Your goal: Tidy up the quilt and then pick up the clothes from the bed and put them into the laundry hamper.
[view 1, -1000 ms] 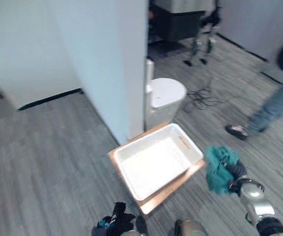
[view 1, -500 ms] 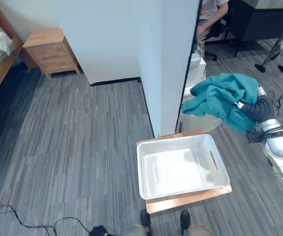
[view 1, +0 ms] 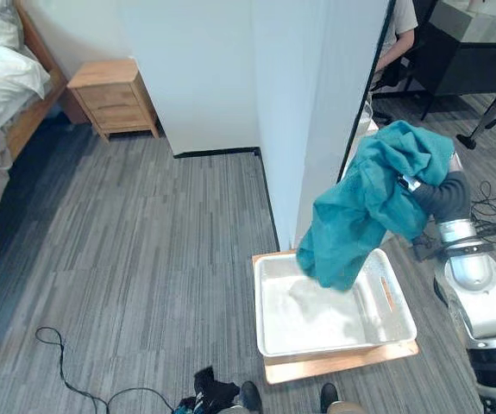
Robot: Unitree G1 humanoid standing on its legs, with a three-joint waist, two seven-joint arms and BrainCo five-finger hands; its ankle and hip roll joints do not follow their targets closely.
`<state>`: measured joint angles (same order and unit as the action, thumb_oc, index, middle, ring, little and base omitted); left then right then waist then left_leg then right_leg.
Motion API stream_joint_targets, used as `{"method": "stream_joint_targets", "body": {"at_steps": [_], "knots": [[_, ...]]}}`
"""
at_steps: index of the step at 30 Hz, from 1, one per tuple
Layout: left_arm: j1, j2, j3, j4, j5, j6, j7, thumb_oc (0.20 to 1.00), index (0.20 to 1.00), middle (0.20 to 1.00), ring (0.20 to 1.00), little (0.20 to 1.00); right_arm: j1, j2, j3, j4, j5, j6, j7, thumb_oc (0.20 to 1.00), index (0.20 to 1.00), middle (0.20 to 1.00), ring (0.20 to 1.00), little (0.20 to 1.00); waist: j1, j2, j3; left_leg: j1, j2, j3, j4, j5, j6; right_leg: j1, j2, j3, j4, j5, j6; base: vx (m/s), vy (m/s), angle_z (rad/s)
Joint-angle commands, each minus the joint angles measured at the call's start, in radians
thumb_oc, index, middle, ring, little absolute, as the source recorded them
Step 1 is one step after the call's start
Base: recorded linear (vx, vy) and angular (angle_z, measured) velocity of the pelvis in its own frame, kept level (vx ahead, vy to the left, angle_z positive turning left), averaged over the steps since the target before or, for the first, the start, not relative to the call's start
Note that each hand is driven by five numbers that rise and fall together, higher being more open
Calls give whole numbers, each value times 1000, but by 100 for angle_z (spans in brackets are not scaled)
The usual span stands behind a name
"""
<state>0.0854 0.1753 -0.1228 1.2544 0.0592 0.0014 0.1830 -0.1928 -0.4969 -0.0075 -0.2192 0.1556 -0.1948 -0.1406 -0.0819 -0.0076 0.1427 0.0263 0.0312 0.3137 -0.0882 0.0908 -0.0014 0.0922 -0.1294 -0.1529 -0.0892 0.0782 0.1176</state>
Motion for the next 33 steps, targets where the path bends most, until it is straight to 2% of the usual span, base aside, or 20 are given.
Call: {"method": "stream_joint_targets", "body": {"at_steps": [1, 4, 7, 8, 11, 14, 15, 16, 17, 18, 19, 20, 21, 22, 23, 26, 27, 29, 30, 33], "knots": [[-16, 1, -16, 40, 42, 4, 9, 200, 200, 200, 200, 200, 5, 20, -62, -19, 0, -64, -31, 200, 200, 200, 200, 200, -10, -10, -8, 101, 117, -12, 1, -101, -121, -16, 1, 11, 2, -113, 50, 11, 2, -5], [-11, -3, -16, 38, 51, 6, 7, 200, 200, 200, 200, 200, 50, 42, -23, 14, 0, -51, -12, 200, 200, 200, 200, 200, -11, -9, -3, 100, 118, -11, 1, -100, -121, -16, -1, 10, 2, -113, 51, -3, 5, -6], [-7, -11, -14, 31, 58, 10, 2, 200, 200, 200, 200, 200, 121, 82, 80, 142, -45, 1, 18, 200, 200, 200, 200, 200, -10, -5, 6, 97, 118, -8, 1, -96, -123, -19, -2, 8, 2, -112, 53, -12, 5, -3], [-13, -17, -17, 7, 50, 5, 7, 200, 200, 200, 200, 200, 132, 92, 168, 283, -149, 47, 17, 1000, 1000, 1000, 1000, 1000, -4, -3, 7, 96, 119, -10, 1, -95, -125, -18, -1, 1, 2, -114, 53, 0, 0, 0], [-22, -17, -21, -25, 31, -4, 14, 200, 200, 200, 200, 200, 108, 86, 204, 379, -265, 77, -22, 1000, 1000, 1000, 1000, 1000, 5, -2, 7, 94, 122, -15, 1, -94, -125, -16, 0, -6, 2, -118, 54, 0, 0, 0], [-56, 17, -70, -165, 13, -67, 57, 200, 200, 200, 200, 200, 61, 93, 228, 569, -364, 109, -100, 1000, 1000, 1000, 1000, 1000, 20, 0, 13, 92, 128, -30, 1, -89, -127, -10, -2, -21, 2, -117, 54, -9, -39, 5], [-56, 18, -70, -166, 13, -66, 57, 200, 200, 200, 200, 200, 60, 94, 228, 571, -365, 108, -102, 1000, 1000, 1000, 1000, 1000, 19, -1, 14, 93, 129, -30, 1, -89, -127, -9, -2, -22, 2, -117, 54, -15, -46, 5], [-62, 57, -92, -274, 44, -97, 74, 200, 200, 200, 200, 200, 53, 56, 226, 605, -462, 111, -130, 1000, 1000, 1000, 1000, 1000, 25, -1, 16, 92, 130, -36, 1, -89, -129, -7, -2, -25, 2, -116, 57, -11, -25, 18], [-60, 58, -92, -276, 44, -96, 74, 200, 200, 200, 200, 200, 53, 56, 226, 606, -463, 110, -131, 1000, 1000, 1000, 1000, 1000, 25, -1, 15, 92, 130, -37, 1, -89, -129, -8, -2, -25, 2, -115, 57, -6, -35, 28], [-54, 88, -92, -355, 53, -123, 81, 200, 200, 200, 200, 200, 54, 6, 222, 610, -559, 110, -159, 1000, 1000, 1000, 1000, 1000, 29, -2, 17, 94, 130, -41, 1, -90, -129, -3, -3, -29, 2, -116, 59, 30, -37, 29], [-32, 154, -76, -493, 85, -182, 104, 200, 200, 200, 200, 200, 72, -131, 257, 574, -816, 91, -222, 1000, 1000, 1000, 1000, 1000, 38, 0, 17, 99, 133, -46, 1, -92, -134, 7, -3, -38, 2, -126, 66, 23, -51, 12], [-26, 190, -81, -551, 127, -200, 127, 200, 200, 200, 200, 200, 94, -159, 266, 589, -873, 82, -236, 1000, 1000, 1000, 1000, 1000, 38, 0, 14, 97, 133, -49, 1, -88, -136, 7, -2, -41, 2, -123, 67, 38, -62, 6], [-12, 266, -74, -713, 176, -240, 145, 200, 200, 200, 200, 200, 167, -186, 244, 612, -908, 69, -259, 1000, 1000, 1000, 1000, 1000, 32, -1, 14, 103, 134, -52, 1, -90, -140, 14, -2, -44, 2, -128, 73, 0, -38, 10], [-8, 268, -73, -719, 176, -237, 143, 200, 200, 200, 200, 200, 170, -185, 243, 611, -909, 69, -259, 1000, 1000, 1000, 1000, 1000, 33, -2, 12, 99, 134, -52, 1, -86, -140, 11, -2, -43, 2, -124, 72, 16, -44, 11], [18, 305, -30, -861, 117, -262, 133, 200, 200, 200, 200, 200, 239, -201, 210, 631, -914, 71, -273, 1000, 1000, 1000, 1000, 1000, 24, 0, 8, 103, 135, -50, 1, -88, -144, 15, -3, -46, 2, -129, 76, -19, -34, 4], [33, 355, 17, -1018, 81, -268, 109, 200, 200, 200, 200, 200, 317, -197, 145, 657, -906, 87, -269, 1000, 1000, 1000, 1000, 1000, 4, 0, 1, 107, 135, -43, 1, -88, -144, 14, -2, -39, 2, -128, 77, -5, -22, -3], [35, 357, 18, -1022, 80, -266, 108, 200, 200, 200, 200, 200, 318, -196, 144, 655, -906, 87, -268, 1000, 1000, 1000, 1000, 1000, 5, -1, 0, 104, 135, -42, 1, -83, -143, 11, -1, -38, 2, -124, 76, 0, 0, 0], [19, 420, 34, -1163, 77, -287, 66, 200, 200, 200, 200, 200, 359, -188, 107, 673, -875, 91, -254, 1000, 1000, 1000, 1000, 1000, -23, 5, -6, 116, 137, -29, 1, -91, -145, 15, -2, -26, 2, -127, 77, 0, -6, -6], [19, 421, 35, -1165, 76, -286, 65, 200, 200, 200, 200, 200, 359, -187, 107, 673, -875, 91, -253, 1000, 1000, 1000, 1000, 1000, -22, 4, -6, 113, 137, -28, 1, -86, -144, 11, -2, -24, 2, -123, 76, 4, 6, -10], [-70, 425, -6, -1180, 63, -290, 50, 200, 200, 200, 200, 200, 357, -171, 139, 740, -858, 99, -236, 1000, 1000, 1000, 1000, 1000, -66, 9, -14, 124, 139, -3, 1, -89, -143, 3, 2, 0, 2, -119, 73, -1, 13, -19]]}}
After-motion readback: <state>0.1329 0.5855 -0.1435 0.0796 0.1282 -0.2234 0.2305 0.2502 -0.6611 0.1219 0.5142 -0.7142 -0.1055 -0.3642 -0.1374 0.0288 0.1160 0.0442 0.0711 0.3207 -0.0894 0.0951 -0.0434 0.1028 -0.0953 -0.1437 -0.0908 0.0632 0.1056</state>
